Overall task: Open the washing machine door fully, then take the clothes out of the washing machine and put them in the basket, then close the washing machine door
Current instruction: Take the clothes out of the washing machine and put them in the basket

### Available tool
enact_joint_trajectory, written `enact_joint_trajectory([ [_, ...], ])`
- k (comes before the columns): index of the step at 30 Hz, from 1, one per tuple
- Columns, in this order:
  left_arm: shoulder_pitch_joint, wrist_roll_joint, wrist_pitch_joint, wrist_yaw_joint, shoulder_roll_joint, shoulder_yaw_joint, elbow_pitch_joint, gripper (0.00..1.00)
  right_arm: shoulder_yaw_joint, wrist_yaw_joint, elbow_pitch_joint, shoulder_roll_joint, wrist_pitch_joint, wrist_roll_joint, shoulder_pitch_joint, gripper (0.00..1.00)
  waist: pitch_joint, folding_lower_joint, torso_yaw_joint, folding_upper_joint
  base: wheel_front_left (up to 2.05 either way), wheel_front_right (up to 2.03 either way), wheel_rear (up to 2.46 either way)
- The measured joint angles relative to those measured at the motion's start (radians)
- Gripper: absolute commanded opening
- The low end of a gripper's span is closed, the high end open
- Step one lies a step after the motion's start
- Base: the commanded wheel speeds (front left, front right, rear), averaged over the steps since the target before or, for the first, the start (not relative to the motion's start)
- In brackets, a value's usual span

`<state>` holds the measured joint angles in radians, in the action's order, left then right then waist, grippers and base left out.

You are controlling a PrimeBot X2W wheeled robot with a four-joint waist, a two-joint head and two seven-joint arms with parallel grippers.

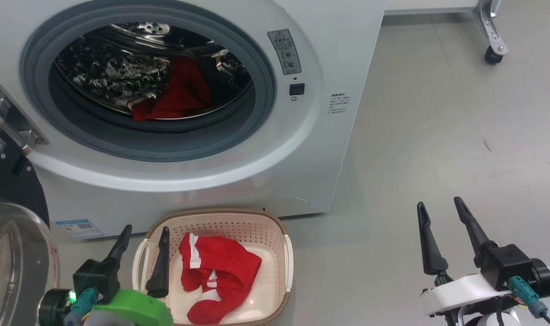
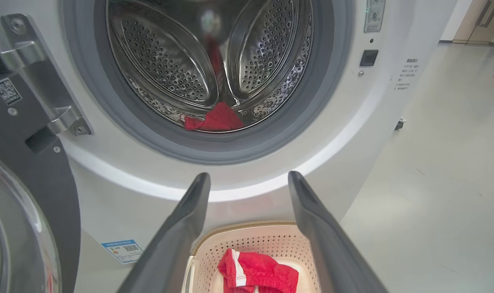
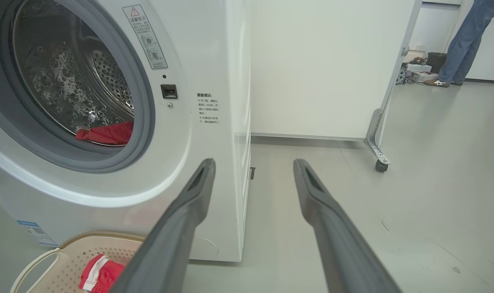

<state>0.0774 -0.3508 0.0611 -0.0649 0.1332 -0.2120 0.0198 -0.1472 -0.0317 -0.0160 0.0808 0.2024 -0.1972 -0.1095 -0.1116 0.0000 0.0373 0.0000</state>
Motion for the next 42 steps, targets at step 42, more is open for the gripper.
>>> enact_joint_trajectory([
  [42, -0.954, 0.087, -0.544, 0.104, 0.253, -0.001, -0.395, 1.00, -0.098, 0.048, 0.033, -0.034, 0.040, -0.076, 0.279, 1.00, -0.524, 0.0002, 0.263, 0.0000, 0.00, 0.00, 0.00],
])
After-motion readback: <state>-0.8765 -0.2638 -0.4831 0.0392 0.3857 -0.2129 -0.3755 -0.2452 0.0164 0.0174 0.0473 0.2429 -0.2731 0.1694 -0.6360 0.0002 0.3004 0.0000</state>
